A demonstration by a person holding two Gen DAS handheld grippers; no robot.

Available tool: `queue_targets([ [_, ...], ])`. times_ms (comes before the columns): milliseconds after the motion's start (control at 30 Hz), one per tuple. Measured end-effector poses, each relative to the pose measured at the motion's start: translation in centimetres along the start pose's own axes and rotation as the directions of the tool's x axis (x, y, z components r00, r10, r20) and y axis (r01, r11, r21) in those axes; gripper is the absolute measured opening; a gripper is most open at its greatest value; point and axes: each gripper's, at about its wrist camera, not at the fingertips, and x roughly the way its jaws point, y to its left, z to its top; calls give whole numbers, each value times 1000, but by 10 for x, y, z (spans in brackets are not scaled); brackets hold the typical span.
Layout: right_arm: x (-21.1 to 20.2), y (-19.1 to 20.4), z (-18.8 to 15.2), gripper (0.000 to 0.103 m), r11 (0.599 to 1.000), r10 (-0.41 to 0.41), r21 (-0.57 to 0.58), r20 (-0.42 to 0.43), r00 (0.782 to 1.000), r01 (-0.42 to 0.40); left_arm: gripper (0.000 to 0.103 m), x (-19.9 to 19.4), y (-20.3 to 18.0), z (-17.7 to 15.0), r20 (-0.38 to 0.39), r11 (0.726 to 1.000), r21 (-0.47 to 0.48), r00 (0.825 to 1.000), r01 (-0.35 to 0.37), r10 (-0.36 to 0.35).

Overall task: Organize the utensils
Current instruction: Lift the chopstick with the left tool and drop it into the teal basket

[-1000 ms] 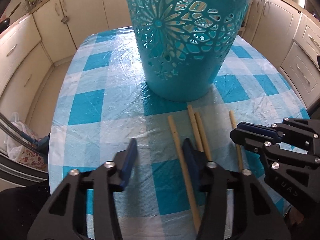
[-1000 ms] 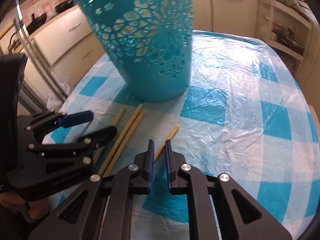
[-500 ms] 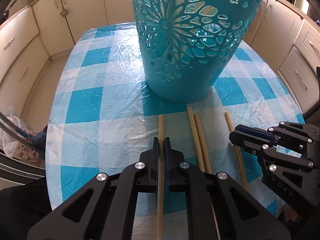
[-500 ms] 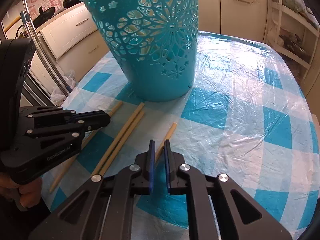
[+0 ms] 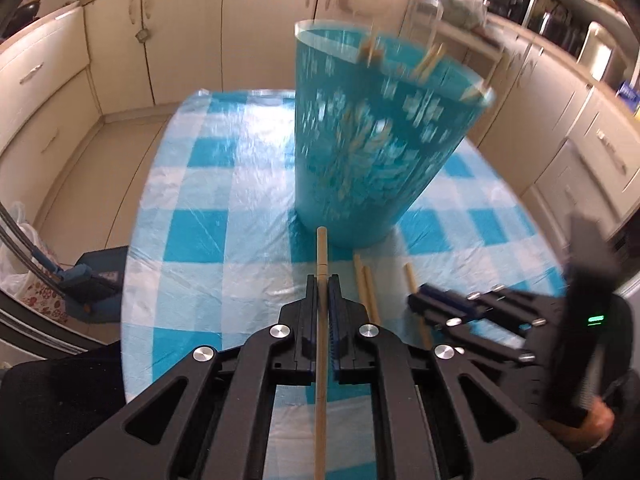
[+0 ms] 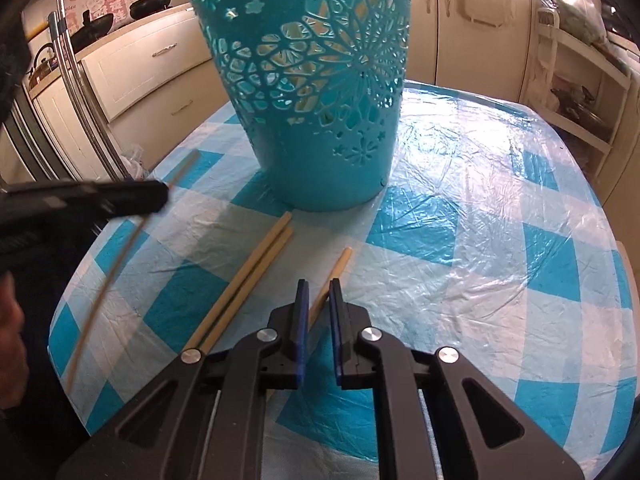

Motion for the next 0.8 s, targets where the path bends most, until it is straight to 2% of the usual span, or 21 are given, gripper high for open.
queue_targets([
  [133,0,0,0,14,1000,1,-10,0,1000,-1,5,-49,-1,17,96,998,-12,993,68,-66],
  [267,3,7,0,20,999,-4,-32,0,1000,4,5,-92,-8,44,211,994,-6,971,113,-110],
  [467,3,9,-1,20,1000,1,-28,1,1000,-1,5,-118,-23,103,381,990,-7,916,143,-129],
  [567,3,6,-1,22,1000,11,-22,1,1000,-11,5,-117,-30,125,457,992,-14,884,123,-103],
  [667,3,4,-1,26,999,28,-20,0,1000,-28,5,-112,-37,144,523,996,-34,851,77,-48],
  [800,2,7,-1,31,999,40,-31,-2,999,-40,5,-94,-38,163,571,995,-87,820,44,14],
])
